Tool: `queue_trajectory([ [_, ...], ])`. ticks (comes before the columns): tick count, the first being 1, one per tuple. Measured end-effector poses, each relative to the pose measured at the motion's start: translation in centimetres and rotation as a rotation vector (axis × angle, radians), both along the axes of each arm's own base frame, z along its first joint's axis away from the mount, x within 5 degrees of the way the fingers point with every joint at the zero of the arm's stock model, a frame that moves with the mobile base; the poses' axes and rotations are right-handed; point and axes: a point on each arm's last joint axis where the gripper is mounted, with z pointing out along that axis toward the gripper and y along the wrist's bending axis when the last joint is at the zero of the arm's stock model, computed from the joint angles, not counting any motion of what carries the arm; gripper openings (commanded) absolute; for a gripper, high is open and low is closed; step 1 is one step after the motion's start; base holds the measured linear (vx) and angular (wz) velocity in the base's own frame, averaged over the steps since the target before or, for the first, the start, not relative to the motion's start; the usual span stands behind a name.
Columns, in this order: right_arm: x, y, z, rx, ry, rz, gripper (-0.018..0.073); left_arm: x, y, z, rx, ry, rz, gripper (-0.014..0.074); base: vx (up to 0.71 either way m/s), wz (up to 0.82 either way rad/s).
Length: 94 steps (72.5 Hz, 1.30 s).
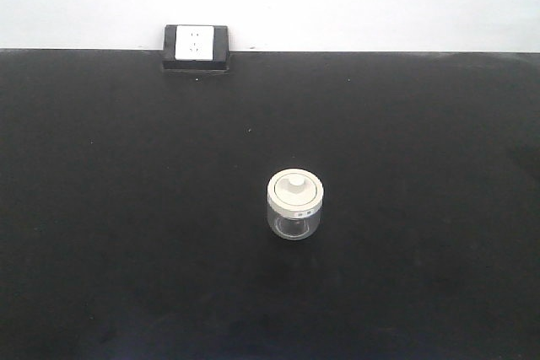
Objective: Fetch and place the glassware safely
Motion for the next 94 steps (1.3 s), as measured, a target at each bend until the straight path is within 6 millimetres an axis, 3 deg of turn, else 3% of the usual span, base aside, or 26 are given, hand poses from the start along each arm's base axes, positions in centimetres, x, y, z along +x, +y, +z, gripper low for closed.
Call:
queue_trajectory([
  [29, -0.4, -0.3, 0.2, -0.007, -0.037, -0.022, -0.0008, 0.0, 0.0, 0.0, 0.0, 0.0, 0.0, -0.0007, 0.0, 0.0],
  [53, -0.4, -1.4, 0.0, 0.035, -0.05, -0.28, -0.0008, 0.0, 0.0, 0.0, -0.001, 0.0, 0.0, -0.0007, 0.0, 0.0],
  [58, -0.2, -1.5, -0.8, 0.041, -0.07, -0.31, -0.0008, 0.0, 0.0, 0.0, -0.001, 0.0, 0.0, -0.0007, 0.0, 0.0],
  [78, 0.7, -1.4, -7.2, 0.084, -0.118, -0.311, -0.0008, 0.0, 0.0, 0.0, -0.002, 0.001, 0.0, -0.0007, 0.0, 0.0],
  [94, 0.8, -1.4, -7.0, 0.11, -0.201, -0.31, -0.0008, 0.0, 0.0, 0.0, -0.002, 0.002, 0.0, -0.0007, 0.0, 0.0],
])
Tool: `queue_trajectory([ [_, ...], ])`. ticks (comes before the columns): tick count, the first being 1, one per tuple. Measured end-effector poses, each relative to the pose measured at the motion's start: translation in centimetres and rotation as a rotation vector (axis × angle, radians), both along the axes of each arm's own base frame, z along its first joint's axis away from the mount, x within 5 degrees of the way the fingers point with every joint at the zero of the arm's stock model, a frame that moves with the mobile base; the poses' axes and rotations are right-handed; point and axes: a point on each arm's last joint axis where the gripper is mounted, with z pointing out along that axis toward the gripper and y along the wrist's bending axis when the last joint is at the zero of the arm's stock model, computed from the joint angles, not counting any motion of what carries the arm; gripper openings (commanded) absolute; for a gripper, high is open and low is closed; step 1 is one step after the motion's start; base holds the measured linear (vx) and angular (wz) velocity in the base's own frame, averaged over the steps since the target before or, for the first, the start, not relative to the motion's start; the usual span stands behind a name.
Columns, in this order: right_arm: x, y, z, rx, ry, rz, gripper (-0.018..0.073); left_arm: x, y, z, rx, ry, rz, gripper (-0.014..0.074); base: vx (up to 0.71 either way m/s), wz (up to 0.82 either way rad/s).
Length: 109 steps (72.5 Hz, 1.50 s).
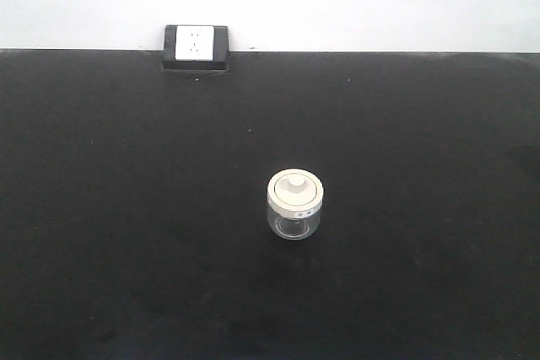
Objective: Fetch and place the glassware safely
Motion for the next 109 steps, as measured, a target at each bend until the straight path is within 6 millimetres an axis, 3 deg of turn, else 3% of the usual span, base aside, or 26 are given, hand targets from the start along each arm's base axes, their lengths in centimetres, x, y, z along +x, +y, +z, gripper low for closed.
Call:
queue_trajectory([
  [109, 0.04, 0.01, -0.34, -0.005, 0.037, 0.001, -0.0008, 0.0, 0.0, -0.04, 0.0, 0.004, 0.0, -0.0007, 0.0, 0.0],
])
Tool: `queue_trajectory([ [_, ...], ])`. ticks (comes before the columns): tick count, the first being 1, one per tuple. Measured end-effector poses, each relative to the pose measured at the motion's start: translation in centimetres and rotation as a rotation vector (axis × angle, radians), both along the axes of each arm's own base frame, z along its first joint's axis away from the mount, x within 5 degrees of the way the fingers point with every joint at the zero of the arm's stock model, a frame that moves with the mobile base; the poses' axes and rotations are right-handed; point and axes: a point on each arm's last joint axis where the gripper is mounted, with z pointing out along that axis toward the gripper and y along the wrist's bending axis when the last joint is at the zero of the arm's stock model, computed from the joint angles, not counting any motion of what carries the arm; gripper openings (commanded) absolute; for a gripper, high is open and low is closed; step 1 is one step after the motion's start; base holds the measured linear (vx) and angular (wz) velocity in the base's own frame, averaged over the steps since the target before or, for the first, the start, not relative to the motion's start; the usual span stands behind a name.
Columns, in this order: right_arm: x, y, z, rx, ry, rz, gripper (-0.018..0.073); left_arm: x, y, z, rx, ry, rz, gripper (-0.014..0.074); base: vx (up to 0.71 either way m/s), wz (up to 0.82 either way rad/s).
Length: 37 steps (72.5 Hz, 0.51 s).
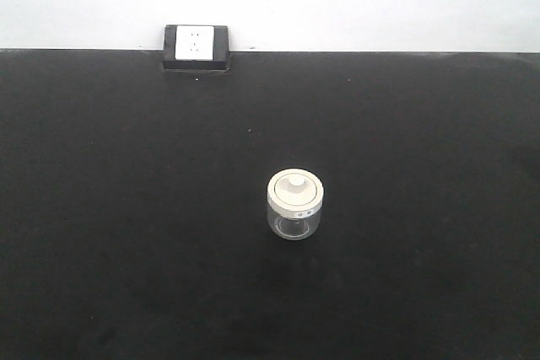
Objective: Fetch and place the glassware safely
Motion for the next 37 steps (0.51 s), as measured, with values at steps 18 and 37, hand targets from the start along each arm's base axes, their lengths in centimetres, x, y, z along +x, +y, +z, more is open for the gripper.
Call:
queue_trajectory([
  [18, 0.0, 0.0, 0.0, 0.0, 0.0, 0.0, -0.0008, 0.0, 0.0, 0.0, 0.0, 0.0, 0.0, -0.0007, 0.0, 0.0],
  [37, 0.0, 0.0, 0.0, 0.0, 0.0, 0.0, -0.0008, 0.0, 0.0, 0.0, 0.0, 0.0, 0.0, -0.0007, 0.0, 0.0],
])
